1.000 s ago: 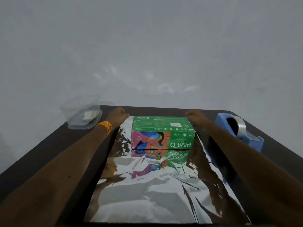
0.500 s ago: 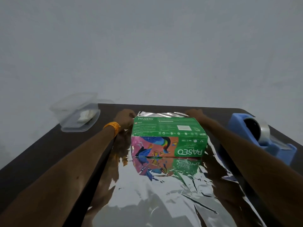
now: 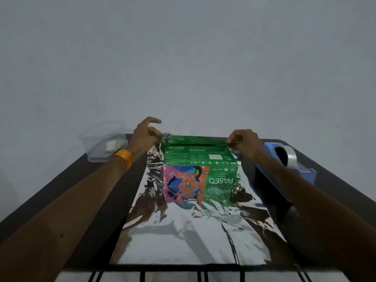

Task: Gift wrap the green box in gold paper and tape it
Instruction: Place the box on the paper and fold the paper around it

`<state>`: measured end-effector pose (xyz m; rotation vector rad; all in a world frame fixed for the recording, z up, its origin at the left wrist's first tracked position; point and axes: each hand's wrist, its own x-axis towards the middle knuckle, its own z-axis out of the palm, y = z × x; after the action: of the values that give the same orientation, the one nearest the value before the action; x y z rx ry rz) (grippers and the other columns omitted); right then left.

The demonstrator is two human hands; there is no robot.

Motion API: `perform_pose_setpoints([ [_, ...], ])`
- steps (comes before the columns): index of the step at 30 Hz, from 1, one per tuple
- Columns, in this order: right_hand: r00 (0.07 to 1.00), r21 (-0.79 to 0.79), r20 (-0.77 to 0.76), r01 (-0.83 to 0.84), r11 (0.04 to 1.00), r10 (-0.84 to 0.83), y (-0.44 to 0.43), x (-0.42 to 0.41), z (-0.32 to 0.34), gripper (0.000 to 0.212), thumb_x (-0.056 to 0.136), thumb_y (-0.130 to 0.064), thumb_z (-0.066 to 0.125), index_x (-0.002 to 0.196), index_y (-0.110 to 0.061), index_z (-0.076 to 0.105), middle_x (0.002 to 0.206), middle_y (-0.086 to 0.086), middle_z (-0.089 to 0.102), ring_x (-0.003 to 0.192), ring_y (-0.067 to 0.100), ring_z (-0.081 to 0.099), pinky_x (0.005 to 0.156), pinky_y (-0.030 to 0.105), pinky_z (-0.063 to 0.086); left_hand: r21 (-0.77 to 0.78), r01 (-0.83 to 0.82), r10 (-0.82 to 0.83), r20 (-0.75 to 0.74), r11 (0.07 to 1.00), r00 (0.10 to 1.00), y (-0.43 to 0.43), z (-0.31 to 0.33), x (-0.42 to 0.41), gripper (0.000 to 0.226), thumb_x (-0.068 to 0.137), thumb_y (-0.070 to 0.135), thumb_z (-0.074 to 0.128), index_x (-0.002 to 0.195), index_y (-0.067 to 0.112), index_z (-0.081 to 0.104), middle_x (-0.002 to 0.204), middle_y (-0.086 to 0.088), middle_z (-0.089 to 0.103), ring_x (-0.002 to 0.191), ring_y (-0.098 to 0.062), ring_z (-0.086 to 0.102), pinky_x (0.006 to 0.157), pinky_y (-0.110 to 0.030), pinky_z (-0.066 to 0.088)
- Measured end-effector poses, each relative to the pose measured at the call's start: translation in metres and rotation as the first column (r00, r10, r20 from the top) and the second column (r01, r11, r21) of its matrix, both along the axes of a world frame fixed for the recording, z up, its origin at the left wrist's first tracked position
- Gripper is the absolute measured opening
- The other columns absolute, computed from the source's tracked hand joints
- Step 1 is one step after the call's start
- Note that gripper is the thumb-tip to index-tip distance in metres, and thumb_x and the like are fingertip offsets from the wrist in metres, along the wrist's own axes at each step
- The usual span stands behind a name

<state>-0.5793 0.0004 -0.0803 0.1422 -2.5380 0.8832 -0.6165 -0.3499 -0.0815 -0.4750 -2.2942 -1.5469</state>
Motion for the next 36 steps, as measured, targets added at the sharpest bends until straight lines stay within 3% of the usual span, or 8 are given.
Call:
perform_pose_setpoints([
  [7,0.998,-0.089,-0.068,-0.013,0.996,0.006,0.002,0.033,-0.030,0.042,0.079,0.018,0.066,0.066,-0.021,0.068,0.073,-0.004,0.070,0.075,0.009,0.067,0.082,0.038,0.059,-0.244,-0.045,0.016,-0.123,0.969,0.992,-0.008,-0.006,0.046,0.053,0.065,-0.017,0.060,0.088,0.031,0.066,0.091,-0.002,0.071,0.088,-0.023,0.066,0.079,-0.050,0.056],
  [12,0.999,0.090,-0.031,0.030,0.995,-0.027,0.003,0.045,-0.011,0.035,0.073,0.015,0.064,0.067,-0.019,0.072,0.075,-0.003,0.069,0.076,0.011,0.063,0.077,0.028,0.053,-0.452,-0.027,-0.051,-0.161,0.891,0.986,0.027,0.026,0.085,0.052,0.078,0.024,0.067,0.129,0.027,0.057,0.129,0.004,0.059,0.123,-0.020,0.050,0.101,-0.037,0.043],
  [17,0.978,0.086,-0.148,0.159,0.984,-0.146,-0.015,0.065,0.015,0.039,0.075,0.007,0.053,0.067,-0.030,0.063,0.083,-0.001,0.074,0.083,0.022,0.068,0.077,0.037,0.055,-0.791,0.024,-0.134,-0.073,0.612,0.988,0.072,0.017,0.092,0.090,0.083,0.065,0.063,0.153,0.019,0.030,0.156,-0.005,0.035,0.143,-0.026,0.033,0.117,-0.042,0.028],
  [20,0.997,0.152,-0.078,0.002,0.988,0.010,-0.032,0.075,0.024,0.021,0.084,-0.008,0.064,0.098,-0.021,0.072,0.109,0.000,0.071,0.104,0.022,0.063,0.090,0.035,0.049,-0.856,-0.016,-0.129,-0.097,0.517,0.987,0.084,0.009,0.084,0.082,0.084,0.062,0.063,0.147,0.014,0.042,0.153,-0.006,0.041,0.140,-0.025,0.038,0.115,-0.041,0.031],
  [26,0.972,0.467,0.214,-0.193,0.863,0.102,-0.060,0.070,0.007,0.075,0.086,-0.037,0.074,0.149,-0.013,0.043,0.151,0.006,0.046,0.138,0.025,0.043,0.110,0.036,0.036,-0.851,-0.028,-0.121,-0.107,0.524,0.987,0.075,-0.003,0.081,0.070,0.089,0.044,0.066,0.146,0.012,0.042,0.145,-0.008,0.049,0.131,-0.027,0.048,0.106,-0.040,0.041],
  [29,0.976,0.510,0.207,-0.173,0.843,0.075,-0.065,0.064,0.002,0.061,0.089,-0.038,0.070,0.139,-0.008,0.052,0.139,0.011,0.055,0.127,0.029,0.051,0.104,0.041,0.042,-0.836,-0.040,-0.100,-0.112,0.547,0.989,0.070,-0.005,0.084,0.071,0.091,0.038,0.066,0.149,0.012,0.037,0.151,-0.009,0.043,0.137,-0.027,0.042,0.111,-0.040,0.037],
  [33,0.984,0.597,0.159,-0.161,0.786,0.081,-0.070,0.068,0.003,0.025,0.088,-0.038,0.066,0.090,-0.014,0.061,0.088,0.002,0.056,0.085,0.027,0.056,0.071,0.037,0.042,-0.847,-0.054,-0.091,-0.120,0.528,0.989,0.067,-0.007,0.086,0.062,0.092,0.037,0.065,0.145,0.013,0.044,0.145,-0.010,0.049,0.133,-0.029,0.045,0.107,-0.042,0.041],
  [36,0.996,0.672,0.061,-0.085,0.736,0.059,-0.071,0.074,0.003,0.029,0.087,-0.044,0.067,0.093,-0.016,0.067,0.087,0.000,0.063,0.082,0.024,0.060,0.069,0.034,0.043,-0.852,-0.128,-0.093,-0.202,0.508,0.975,0.067,-0.009,0.090,0.048,0.089,0.040,0.065,0.132,0.021,0.057,0.128,-0.003,0.060,0.119,-0.027,0.054,0.091,-0.041,0.048],
])
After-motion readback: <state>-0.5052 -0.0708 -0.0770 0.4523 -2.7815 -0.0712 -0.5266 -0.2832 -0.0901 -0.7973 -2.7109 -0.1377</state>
